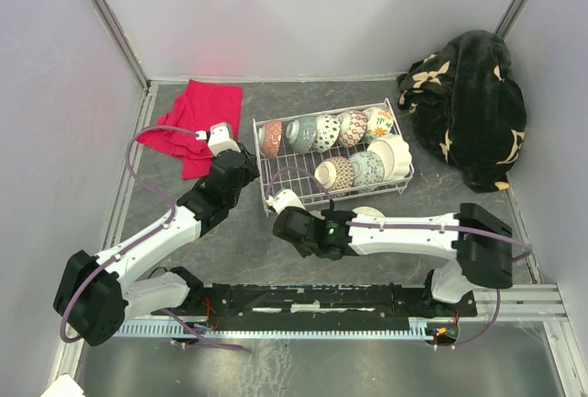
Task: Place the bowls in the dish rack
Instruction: Pick up the bowl from the center of the board.
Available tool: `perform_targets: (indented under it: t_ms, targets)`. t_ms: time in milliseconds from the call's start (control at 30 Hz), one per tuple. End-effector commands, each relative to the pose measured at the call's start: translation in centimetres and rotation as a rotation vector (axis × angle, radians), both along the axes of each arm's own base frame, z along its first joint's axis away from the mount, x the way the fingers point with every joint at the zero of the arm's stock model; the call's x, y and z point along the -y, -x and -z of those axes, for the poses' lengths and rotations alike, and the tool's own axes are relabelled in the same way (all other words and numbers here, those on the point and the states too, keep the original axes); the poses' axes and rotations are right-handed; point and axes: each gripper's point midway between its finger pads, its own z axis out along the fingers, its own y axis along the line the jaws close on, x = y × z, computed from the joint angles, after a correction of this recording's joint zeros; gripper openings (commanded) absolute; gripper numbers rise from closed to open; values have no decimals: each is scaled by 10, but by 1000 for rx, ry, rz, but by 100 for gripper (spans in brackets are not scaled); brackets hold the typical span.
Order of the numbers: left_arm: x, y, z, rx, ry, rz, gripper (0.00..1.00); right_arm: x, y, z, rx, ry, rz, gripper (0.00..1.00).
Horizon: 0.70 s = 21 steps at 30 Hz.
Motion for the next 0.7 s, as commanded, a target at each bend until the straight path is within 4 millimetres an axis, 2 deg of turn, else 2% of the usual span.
perform_targets:
  t_ms: [0, 200, 267, 367, 533, 667]
  targets:
    - [-5, -2, -14, 44, 1, -13, 35, -18, -1, -80, 19, -221, -51, 1]
    - [-5, -2, -15, 46, 2, -13, 35, -4, -1, -153, -26, -486, -69, 1]
    - [-4, -2, -13, 43, 0, -12, 35, 1, -12, -187, -27, -627, -55, 1]
    - [-4, -3, -13, 43, 1, -11, 34, 1, -30, -220, -29, -751, -45, 1]
    - [-5, -2, -14, 44, -1, -14, 34, -22, -62, -251, -84, -957, -95, 1]
    - [-6, -2, -14, 46, -2, -17, 34, -31, -93, -256, -124, -1103, -91, 1]
